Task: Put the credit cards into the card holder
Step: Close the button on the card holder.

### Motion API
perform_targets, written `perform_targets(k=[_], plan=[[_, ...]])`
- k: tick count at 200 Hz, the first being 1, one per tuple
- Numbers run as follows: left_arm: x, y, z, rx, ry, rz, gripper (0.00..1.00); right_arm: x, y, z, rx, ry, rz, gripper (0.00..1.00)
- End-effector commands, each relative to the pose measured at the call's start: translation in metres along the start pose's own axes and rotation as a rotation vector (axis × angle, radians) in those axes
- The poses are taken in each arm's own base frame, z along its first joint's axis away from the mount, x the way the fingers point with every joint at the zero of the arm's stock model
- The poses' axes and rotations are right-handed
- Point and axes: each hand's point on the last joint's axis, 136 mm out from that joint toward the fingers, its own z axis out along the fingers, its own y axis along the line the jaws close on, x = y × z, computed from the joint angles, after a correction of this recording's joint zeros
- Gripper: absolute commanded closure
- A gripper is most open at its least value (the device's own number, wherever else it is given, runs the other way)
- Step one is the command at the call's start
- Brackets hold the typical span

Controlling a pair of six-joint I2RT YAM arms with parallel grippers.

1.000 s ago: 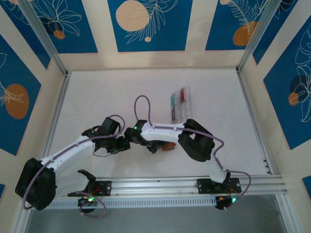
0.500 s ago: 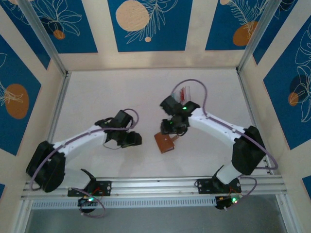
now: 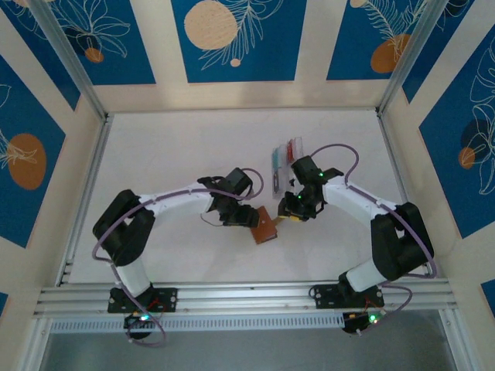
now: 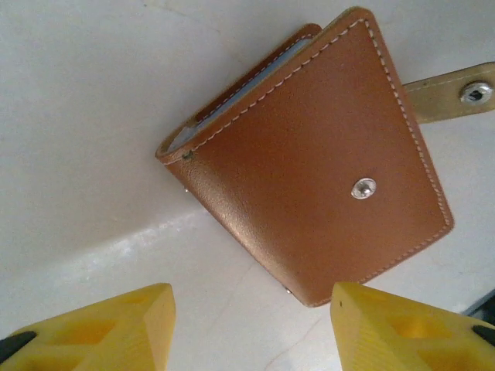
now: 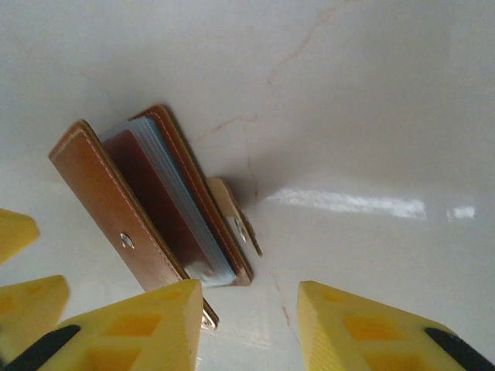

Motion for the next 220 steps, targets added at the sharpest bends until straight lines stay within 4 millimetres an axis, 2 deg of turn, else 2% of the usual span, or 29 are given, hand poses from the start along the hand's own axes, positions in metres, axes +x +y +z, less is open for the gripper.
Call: perform_targets(k=[1, 53, 154, 195, 220], plan=[[0.005, 0.002, 0.006, -0.044, 0.038, 0.043, 0.44, 0.000, 0.003, 0.008, -0.060, 0.031, -0.010, 0.65], [0.009, 0.010, 0.019, -0.079, 0.070, 0.043, 0.45, -0.002, 0.000, 0.021, -0.083, 0.063, -0.010, 0.70], [0.016, 0.022, 0.030, -0.113, 0.101, 0.040, 0.46, -0.005, 0.000, 0.027, -0.102, 0.075, -0.012, 0.87], [0.018, 0.025, 0.034, -0.121, 0.108, 0.037, 0.46, -0.003, 0.003, 0.024, -0.120, 0.079, -0.028, 1.00], [0.019, 0.028, 0.037, -0.130, 0.110, 0.039, 0.46, 0.000, 0.010, 0.014, -0.145, 0.067, -0.063, 1.00]])
